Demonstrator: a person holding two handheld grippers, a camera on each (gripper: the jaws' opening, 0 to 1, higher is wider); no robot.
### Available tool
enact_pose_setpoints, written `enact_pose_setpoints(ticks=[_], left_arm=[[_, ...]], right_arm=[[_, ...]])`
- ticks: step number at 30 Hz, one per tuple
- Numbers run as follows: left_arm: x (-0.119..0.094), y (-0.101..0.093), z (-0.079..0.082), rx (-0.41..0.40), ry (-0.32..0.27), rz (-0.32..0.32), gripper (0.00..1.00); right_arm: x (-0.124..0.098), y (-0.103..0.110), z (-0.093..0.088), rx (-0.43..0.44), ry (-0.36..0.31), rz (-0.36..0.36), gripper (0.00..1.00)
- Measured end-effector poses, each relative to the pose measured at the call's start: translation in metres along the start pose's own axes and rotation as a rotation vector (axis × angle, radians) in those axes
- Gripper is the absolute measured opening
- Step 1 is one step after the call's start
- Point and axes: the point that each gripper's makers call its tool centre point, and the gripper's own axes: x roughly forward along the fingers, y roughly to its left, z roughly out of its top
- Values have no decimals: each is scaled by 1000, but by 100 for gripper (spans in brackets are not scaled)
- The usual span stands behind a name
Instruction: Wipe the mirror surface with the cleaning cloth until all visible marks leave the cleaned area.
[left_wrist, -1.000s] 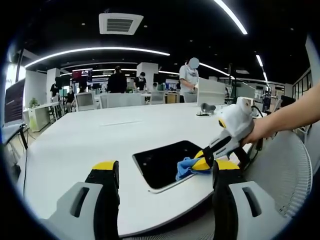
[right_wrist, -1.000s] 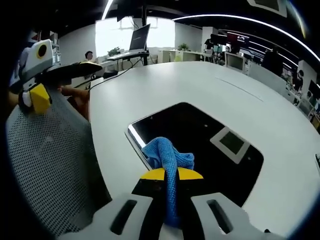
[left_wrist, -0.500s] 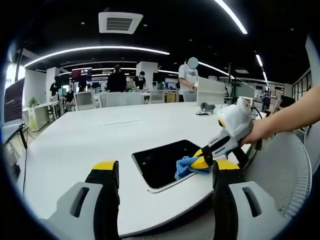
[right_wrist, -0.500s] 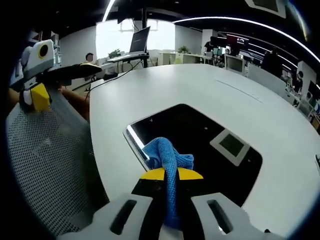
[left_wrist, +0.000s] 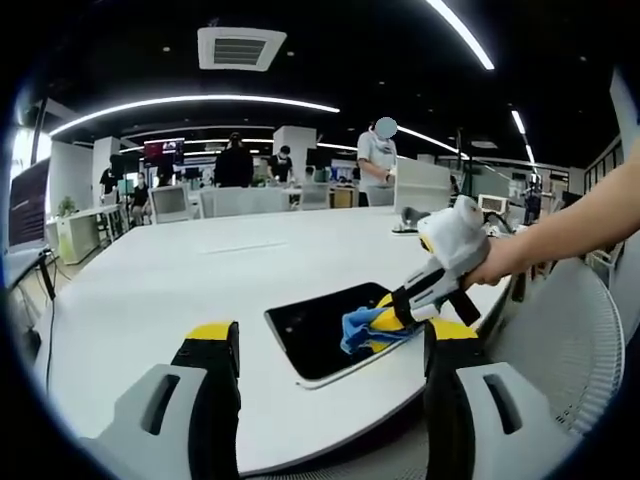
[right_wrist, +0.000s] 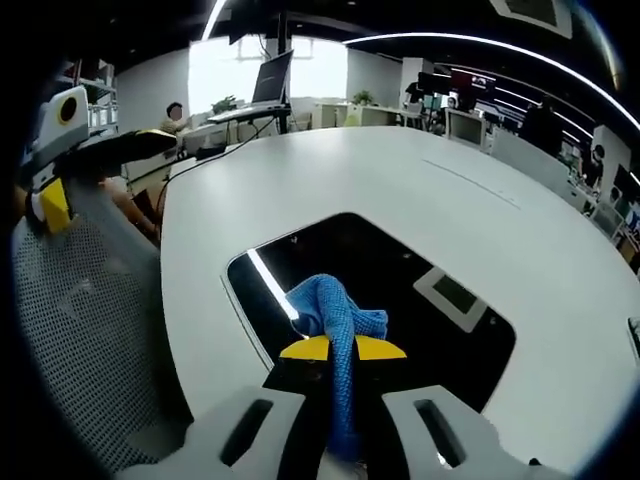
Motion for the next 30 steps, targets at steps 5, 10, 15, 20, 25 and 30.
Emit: enact_pose_setpoints(ticks=[5,10,15,20,25,30], left_arm=[[0,0,0,1,1,2,73],[0,-1,0,1,2,2,73],[0,-2,1,3,6,4,73],[1,-1,1,3,5,6,73],[1,-2,2,4,2,6,72],[1,-2,2,4,3,5,71]], right_arm=[[6,-10,4,7,-3,-12,1],[11,-19,7,-17,0,-32,1],[16,-30,11,-30,5,-45,1],[21,-39,14,-26,6,-52,1],[25,-48,16,21,-14,-64,1],[29,-52,19,7,-7,-65,1]])
